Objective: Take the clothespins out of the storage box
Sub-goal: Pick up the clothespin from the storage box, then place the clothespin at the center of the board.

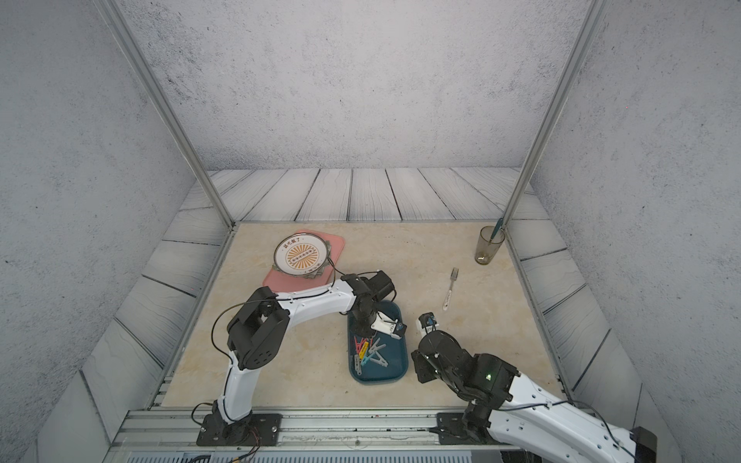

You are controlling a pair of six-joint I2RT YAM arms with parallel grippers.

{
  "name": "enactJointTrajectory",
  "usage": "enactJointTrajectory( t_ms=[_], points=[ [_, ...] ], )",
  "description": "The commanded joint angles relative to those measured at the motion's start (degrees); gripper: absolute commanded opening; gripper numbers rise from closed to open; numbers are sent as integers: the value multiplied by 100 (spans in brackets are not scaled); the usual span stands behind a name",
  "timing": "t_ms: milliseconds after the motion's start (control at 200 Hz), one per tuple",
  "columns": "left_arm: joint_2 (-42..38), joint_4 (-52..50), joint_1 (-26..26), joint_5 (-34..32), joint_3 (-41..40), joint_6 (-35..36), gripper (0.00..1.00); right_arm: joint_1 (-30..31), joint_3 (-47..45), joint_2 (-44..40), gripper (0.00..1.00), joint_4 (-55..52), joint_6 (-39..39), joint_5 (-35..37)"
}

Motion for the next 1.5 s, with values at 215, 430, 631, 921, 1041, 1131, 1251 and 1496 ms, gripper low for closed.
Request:
enactJointTrajectory(
  t_ms=[215, 430, 631, 921, 1041, 1131, 1251, 1496],
  points=[
    [-478, 58, 0, 222, -103, -423, 7, 22, 43, 44, 35, 55, -52, 38],
    [-1321, 195, 286, 291, -73, -1348, 6, 23, 16, 53, 35, 116, -95, 62],
    [-2142, 412, 1018, 497, -537, -2301, 6, 24, 25, 106, 35, 143, -158, 60],
    [-2610, 979, 2320, 161, -1951, -3370, 7, 28, 12, 220, 35, 259, -280, 66],
    [-2596, 1150, 2651, 144, -2364, -3770, 7, 21, 25, 343, 35, 270, -295, 46],
    [-2586, 1347, 2709, 131, -2703, -3945, 9, 18, -10, 373, 35, 317, -282, 47],
    [-2362, 1355, 2709, 179, -2867, -4102, 11, 14, -28, 370, 35, 363, -291, 61],
    [-2053, 1388, 2709, 93, -2845, -4213, 14, 13, -41, 320, 35, 319, -274, 113]
  ],
)
